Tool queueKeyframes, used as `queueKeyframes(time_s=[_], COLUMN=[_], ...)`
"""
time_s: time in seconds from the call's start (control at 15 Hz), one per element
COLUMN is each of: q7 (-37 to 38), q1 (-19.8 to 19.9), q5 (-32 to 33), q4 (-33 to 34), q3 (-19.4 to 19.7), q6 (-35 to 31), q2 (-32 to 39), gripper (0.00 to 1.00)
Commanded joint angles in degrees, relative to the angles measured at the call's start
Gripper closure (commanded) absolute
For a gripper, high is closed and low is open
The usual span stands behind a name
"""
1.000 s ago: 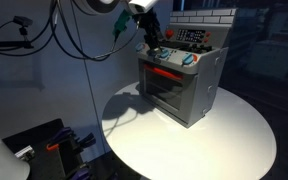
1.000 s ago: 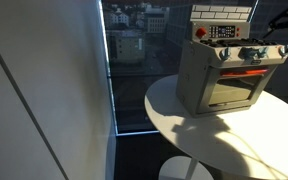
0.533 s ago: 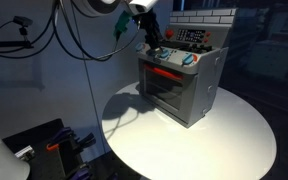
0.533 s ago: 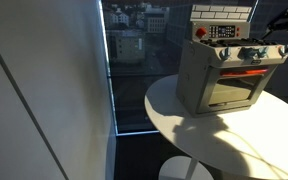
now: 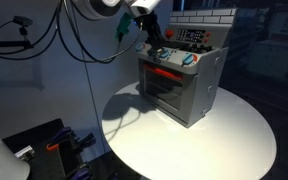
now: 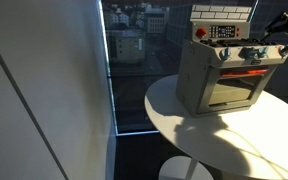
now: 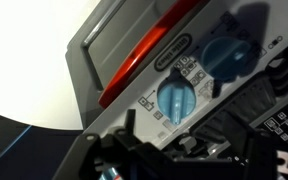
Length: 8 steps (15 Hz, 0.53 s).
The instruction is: Turn the third knob from the left on the stove to the right
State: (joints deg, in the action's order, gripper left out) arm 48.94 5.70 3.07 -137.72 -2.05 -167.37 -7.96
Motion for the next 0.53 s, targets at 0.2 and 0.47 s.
queueKeyframes(time_s=[0.2,0.47], q7=[0.0,0.1], q1=[0.5,0.6], q5=[1.2,1.3], q4=[1.5,1.6], q3=[0.0,0.0], q6=[-0.6,-0.6], q2=[1.4,1.5], gripper=[0.41,0.37])
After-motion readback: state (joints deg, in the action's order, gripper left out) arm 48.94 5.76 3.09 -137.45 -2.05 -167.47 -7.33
